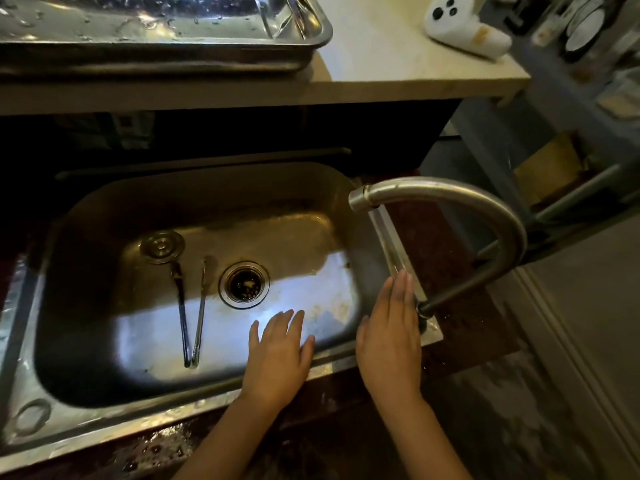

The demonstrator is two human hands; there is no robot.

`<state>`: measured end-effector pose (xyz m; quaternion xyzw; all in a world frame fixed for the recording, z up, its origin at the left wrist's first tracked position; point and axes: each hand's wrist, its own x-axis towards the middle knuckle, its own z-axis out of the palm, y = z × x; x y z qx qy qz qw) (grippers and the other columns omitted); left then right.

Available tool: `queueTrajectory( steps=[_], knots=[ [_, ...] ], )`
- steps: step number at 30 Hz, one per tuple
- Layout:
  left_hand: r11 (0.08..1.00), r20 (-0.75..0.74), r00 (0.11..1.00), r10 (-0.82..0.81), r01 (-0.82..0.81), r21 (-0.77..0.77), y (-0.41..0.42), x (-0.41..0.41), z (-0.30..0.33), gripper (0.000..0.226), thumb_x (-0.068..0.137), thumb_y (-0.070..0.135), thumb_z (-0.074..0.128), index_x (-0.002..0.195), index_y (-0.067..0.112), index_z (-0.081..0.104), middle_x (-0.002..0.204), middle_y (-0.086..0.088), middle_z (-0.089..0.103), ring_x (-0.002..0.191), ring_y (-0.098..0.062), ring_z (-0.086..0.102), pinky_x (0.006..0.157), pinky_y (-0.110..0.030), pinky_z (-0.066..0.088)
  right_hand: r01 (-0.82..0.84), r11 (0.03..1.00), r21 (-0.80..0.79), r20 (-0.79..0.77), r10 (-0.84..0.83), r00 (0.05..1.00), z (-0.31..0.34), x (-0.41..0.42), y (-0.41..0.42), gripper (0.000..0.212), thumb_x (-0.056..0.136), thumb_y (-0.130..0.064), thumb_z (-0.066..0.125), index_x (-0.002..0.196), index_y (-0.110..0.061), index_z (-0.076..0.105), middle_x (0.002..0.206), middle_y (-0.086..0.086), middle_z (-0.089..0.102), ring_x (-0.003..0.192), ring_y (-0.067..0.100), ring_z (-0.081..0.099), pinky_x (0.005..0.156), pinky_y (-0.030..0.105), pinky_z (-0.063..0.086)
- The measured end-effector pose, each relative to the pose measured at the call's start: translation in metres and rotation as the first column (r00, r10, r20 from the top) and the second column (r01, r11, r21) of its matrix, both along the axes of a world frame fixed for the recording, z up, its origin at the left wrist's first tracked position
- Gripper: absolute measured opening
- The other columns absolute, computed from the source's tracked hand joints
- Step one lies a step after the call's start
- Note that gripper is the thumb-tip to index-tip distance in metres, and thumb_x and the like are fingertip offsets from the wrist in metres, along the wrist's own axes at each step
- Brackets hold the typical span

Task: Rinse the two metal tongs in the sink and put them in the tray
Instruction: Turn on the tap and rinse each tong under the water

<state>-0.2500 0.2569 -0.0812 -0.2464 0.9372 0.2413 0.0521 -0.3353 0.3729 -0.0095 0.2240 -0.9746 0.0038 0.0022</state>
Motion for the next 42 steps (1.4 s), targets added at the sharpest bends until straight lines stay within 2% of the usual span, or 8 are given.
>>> queueTrajectory(
  steps=[4,8,11,15,19,27,35,42],
  knots=[
    [1.000,0.006,1.000,0.012,-0.012,0.003,-0.001,0.001,0.000,0.050,0.094,0.043,0.028,0.140,0.025,0.028,0.148,0.003,0.037,0.139,-0.013,0.026,0.116,-0.044,0.011,-0.016,1.000,0.015,0.000,0.016,1.000,0.000,-0.012,-0.002,0.065,0.087,-0.018,0.056,0.136,0.015,0.027,0.148,0.032,0.023,0.140,0.041,0.018,0.112,0.046,0.027],
    [1.000,0.012,1.000,0.012,-0.012,0.011,0.000,0.001,0.001,0.050,0.094,0.044,0.027,0.140,0.025,0.028,0.149,0.003,0.036,0.139,-0.013,0.026,0.116,-0.044,0.010,-0.022,0.995,0.098,0.073,0.015,0.997,-0.006,-0.030,-0.007,0.061,0.097,-0.028,0.034,0.136,0.018,0.021,0.152,0.033,0.002,0.143,0.040,-0.004,0.118,0.042,0.001],
    [1.000,0.004,1.000,0.014,-0.014,0.014,-0.001,0.002,0.001,0.050,0.094,0.043,0.028,0.140,0.025,0.028,0.149,0.003,0.036,0.139,-0.013,0.026,0.116,-0.044,0.010,-0.005,0.996,0.084,0.104,-0.004,0.995,-0.008,-0.035,-0.006,0.066,0.098,-0.034,0.024,0.142,0.010,0.002,0.153,0.029,-0.009,0.143,0.035,-0.012,0.117,0.039,-0.006],
    [0.999,-0.022,1.000,0.020,-0.019,0.044,-0.002,0.001,0.000,0.049,0.093,0.042,0.032,0.140,0.025,0.030,0.147,0.003,0.039,0.137,-0.013,0.031,0.115,-0.043,0.017,0.011,0.992,-0.129,0.110,0.003,0.994,-0.001,-0.029,-0.009,0.065,0.093,-0.033,0.042,0.146,-0.008,0.015,0.157,0.019,0.004,0.146,0.029,-0.002,0.117,0.039,0.005],
    [0.983,-0.121,0.987,0.105,-0.085,0.164,-0.013,0.002,0.005,0.044,0.092,0.038,0.042,0.132,0.022,0.042,0.136,0.001,0.051,0.121,-0.016,0.049,0.097,-0.031,0.040,-0.093,0.951,-0.295,0.119,0.133,0.984,0.004,-0.016,-0.037,0.037,0.088,-0.025,0.054,0.123,-0.013,0.054,0.135,0.013,0.049,0.127,0.028,0.044,0.103,0.039,0.039],
    [0.955,-0.183,0.942,0.282,-0.293,-0.039,-0.104,0.038,0.015,0.029,0.089,0.030,0.049,0.114,0.018,0.056,0.115,-0.004,0.062,0.101,-0.022,0.059,0.081,-0.034,0.048,-0.342,0.856,-0.387,0.218,0.445,0.868,-0.015,0.009,-0.137,0.026,0.091,-0.028,0.049,0.113,-0.018,0.057,0.117,0.004,0.057,0.102,0.019,0.056,0.086,0.032,0.047],
    [0.965,0.208,0.943,0.261,-0.252,-0.071,-0.182,0.060,-0.038,0.043,0.092,0.033,0.042,0.132,0.020,0.039,0.133,-0.006,0.047,0.115,-0.025,0.052,0.090,-0.037,0.045,-0.328,0.912,-0.248,0.535,0.411,0.738,-0.102,0.031,-0.231,0.037,0.091,-0.026,0.050,0.127,-0.017,0.049,0.140,0.009,0.042,0.117,0.029,0.052,0.091,0.036,0.046],
    [0.988,0.454,0.883,0.119,-0.151,0.035,-0.195,0.053,-0.088,0.042,0.091,0.023,0.045,0.131,0.016,0.036,0.131,-0.013,0.042,0.114,-0.031,0.050,0.088,-0.041,0.046,-0.419,0.898,-0.136,0.612,0.409,0.677,-0.162,0.040,-0.251,0.030,0.090,-0.019,0.049,0.119,-0.012,0.054,0.131,0.015,0.046,0.109,0.034,0.054,0.088,0.037,0.047]
  ],
)
